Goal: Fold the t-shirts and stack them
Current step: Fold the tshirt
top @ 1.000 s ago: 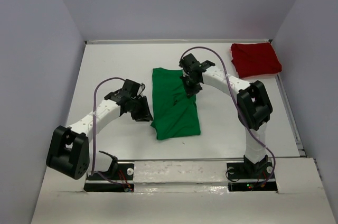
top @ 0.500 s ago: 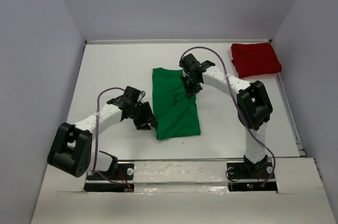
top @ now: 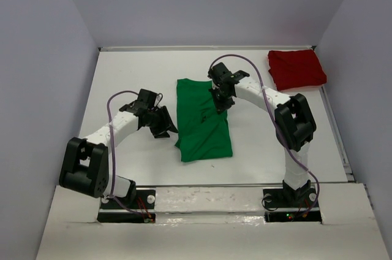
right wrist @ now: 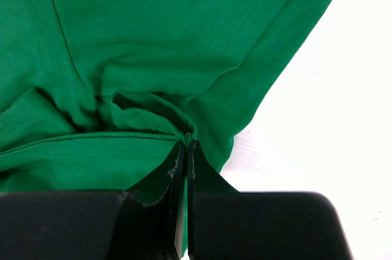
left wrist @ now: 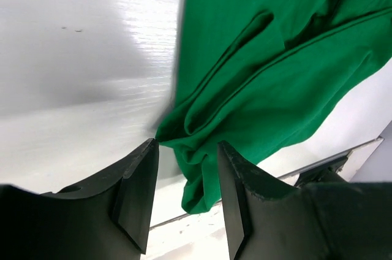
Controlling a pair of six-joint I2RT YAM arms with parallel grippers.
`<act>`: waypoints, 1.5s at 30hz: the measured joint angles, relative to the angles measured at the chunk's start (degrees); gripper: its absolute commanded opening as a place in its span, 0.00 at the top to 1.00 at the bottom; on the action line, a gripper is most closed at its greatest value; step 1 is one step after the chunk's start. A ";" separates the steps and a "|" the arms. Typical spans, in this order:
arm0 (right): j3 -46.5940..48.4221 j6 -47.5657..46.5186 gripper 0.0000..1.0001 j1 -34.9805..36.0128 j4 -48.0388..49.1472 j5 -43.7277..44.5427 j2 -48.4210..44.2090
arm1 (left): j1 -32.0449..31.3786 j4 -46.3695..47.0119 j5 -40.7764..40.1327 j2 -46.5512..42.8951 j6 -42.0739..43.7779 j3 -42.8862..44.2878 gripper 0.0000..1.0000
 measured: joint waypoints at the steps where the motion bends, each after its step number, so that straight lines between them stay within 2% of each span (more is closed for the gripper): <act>1: 0.00 0.00 1.00 0.00 0.00 0.00 0.00 | 0.37 -0.15 -0.31 -0.39 0.13 0.02 0.49; 8: 0.00 0.00 1.00 0.00 0.02 -0.04 0.00 | 1.22 -0.44 0.02 -0.59 0.94 -0.57 0.49; 30: -1.88 0.00 1.00 0.00 0.37 -0.02 -0.22 | 1.38 4.92 4.09 6.58 1.38 -2.40 0.50; 42: -1.86 0.02 1.00 0.00 0.33 -0.02 -0.22 | -3.21 7.56 6.51 6.56 -0.15 -2.40 0.51; 45: -1.86 0.02 1.00 0.00 0.33 -0.02 -0.22 | -4.70 8.35 6.78 6.58 -0.81 -2.62 0.58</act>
